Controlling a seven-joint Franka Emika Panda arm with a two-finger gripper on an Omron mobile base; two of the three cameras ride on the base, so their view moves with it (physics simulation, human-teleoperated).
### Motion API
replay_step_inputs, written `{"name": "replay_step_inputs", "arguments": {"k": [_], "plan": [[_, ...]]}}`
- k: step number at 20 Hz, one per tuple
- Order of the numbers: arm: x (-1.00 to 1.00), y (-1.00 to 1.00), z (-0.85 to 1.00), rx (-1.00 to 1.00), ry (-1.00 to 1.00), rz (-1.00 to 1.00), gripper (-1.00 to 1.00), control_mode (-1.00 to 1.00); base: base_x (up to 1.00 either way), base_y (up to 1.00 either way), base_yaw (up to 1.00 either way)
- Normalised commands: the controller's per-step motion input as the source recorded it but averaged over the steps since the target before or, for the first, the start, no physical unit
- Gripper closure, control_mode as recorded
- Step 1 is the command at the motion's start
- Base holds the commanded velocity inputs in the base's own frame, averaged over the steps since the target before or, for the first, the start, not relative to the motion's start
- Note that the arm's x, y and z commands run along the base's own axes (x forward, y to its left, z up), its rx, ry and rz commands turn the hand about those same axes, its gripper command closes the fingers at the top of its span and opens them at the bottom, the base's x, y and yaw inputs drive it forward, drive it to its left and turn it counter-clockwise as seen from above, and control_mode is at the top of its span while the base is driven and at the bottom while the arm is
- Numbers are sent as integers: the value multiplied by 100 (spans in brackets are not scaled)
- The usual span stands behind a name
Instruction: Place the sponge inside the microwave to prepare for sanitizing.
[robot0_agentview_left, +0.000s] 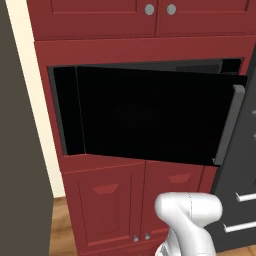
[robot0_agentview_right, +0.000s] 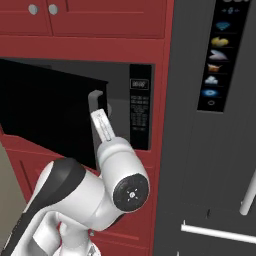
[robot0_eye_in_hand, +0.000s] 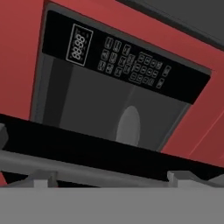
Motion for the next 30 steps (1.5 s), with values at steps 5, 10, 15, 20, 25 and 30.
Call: {"name": "replay_step_inputs", "arguments": {"k": [5,10,15,20,25,30], "plan": [[29,-5,0,3,0,2,-100,-100,0,0,0],[10,-45,0,11,1,5,-100,-100,0,0,0],[33,13,0,4,13,3,-100,-100,0,0,0],[33,18,0,0,15,6,-100,-100,0,0,0],[14,-30,0,10,1,13,-100,-100,0,0,0],[4,-7,0,6,0,11,-100,-100,0,0,0]]}}
